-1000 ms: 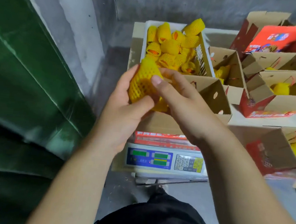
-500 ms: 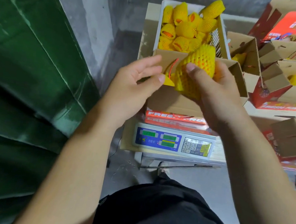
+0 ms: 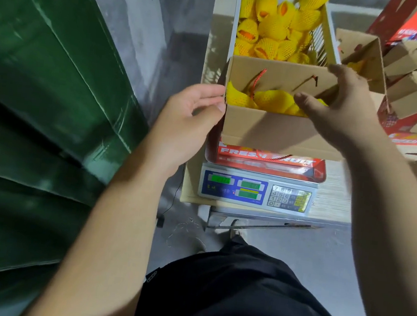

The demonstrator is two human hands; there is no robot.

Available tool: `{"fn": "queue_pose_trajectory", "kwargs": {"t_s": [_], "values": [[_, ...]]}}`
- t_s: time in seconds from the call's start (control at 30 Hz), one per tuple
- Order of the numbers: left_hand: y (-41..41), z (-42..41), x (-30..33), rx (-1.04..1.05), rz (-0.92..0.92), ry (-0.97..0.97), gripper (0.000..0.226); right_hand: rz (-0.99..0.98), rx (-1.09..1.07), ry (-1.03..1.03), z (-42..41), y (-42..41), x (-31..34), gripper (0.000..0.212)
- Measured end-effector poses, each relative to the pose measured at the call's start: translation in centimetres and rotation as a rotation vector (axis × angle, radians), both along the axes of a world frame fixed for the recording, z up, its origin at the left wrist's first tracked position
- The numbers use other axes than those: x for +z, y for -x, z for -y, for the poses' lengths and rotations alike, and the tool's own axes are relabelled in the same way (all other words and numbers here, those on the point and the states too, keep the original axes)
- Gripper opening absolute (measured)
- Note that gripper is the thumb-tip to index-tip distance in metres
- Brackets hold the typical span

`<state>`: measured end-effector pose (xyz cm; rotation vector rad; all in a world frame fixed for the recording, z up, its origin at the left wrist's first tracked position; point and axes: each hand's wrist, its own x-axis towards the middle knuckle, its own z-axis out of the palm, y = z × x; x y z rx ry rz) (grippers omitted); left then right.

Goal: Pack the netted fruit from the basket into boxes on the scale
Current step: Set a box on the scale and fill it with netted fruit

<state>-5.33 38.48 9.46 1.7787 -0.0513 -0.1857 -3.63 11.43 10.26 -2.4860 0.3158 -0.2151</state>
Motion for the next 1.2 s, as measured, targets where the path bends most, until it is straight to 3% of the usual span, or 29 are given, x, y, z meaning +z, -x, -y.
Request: {"fn": "queue_pose_trajectory", "kwargs": {"t_s": [0.13, 0.3, 1.2], "values": [[0.2, -0.1, 0.0, -0.003, 0.005, -0.003, 0.025, 0.103, 0.098, -0.074, -4.1, 2.7, -0.5, 0.061], [0.5, -0.3, 0.0, -0.019, 0.017, -0.011, 0.029, 0.075, 0.206, -0.116, -6.7, 3.9, -0.3, 0.05], [-3.0, 4.1, -0.1, -0.11, 0.043, 0.027, 0.034, 0.067, 0.303, -0.309, -4.2, 1.5, -0.7, 0.036]]}}
